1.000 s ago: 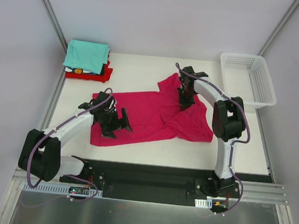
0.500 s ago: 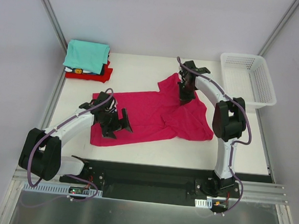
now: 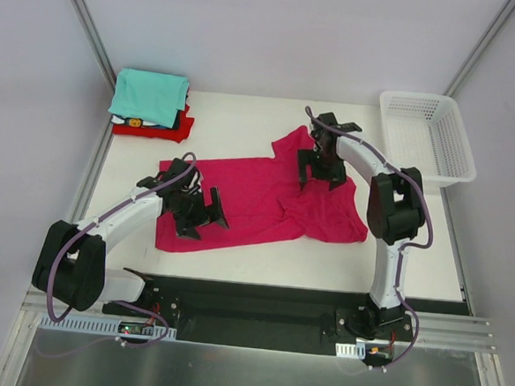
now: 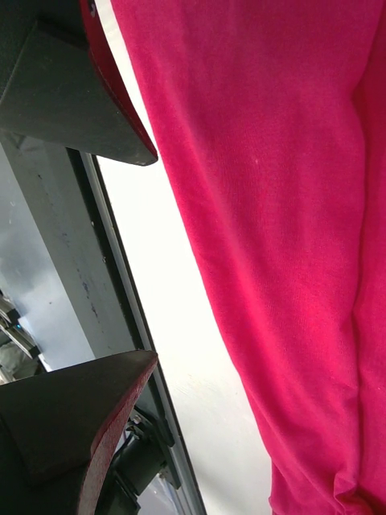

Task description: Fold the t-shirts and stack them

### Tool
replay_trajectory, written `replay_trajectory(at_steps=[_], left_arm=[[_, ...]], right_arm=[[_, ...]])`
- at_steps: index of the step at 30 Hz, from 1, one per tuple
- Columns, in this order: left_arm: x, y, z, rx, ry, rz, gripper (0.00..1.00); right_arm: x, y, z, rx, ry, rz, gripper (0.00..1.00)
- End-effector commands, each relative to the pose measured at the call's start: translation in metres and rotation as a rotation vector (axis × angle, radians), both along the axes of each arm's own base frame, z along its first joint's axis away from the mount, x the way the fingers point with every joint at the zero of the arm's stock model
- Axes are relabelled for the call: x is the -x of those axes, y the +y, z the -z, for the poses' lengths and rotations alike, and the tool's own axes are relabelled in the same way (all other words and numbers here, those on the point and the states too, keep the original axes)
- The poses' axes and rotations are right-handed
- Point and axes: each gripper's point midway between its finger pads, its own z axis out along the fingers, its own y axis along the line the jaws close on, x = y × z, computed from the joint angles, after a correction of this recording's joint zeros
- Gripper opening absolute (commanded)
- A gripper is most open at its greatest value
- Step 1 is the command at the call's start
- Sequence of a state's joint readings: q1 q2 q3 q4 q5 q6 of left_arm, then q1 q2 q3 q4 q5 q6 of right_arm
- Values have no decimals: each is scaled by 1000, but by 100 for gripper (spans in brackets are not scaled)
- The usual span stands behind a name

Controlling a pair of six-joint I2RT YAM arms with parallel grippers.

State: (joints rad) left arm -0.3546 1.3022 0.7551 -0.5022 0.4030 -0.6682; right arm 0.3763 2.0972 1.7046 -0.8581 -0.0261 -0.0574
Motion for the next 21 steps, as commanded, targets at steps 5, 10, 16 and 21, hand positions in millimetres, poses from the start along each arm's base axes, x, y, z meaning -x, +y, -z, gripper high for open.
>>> replay_trajectory(at_steps=[5,10,16,21], left_arm=[[-17,3,-24,-23,-131,-17,99],[-14,13,-15,-48,-189,-47,99],[-3,10,21,-38,-110,-47,99],[-4,6,37,-10,-101,-52,99]], right_arm=[[18,1,-78,-104,-169,15,96],[63,-8,-71,-132,-193,66,96],[106,-6,-13,-128,-98,79,96],[119,-7,17,-122,-53,86,96]])
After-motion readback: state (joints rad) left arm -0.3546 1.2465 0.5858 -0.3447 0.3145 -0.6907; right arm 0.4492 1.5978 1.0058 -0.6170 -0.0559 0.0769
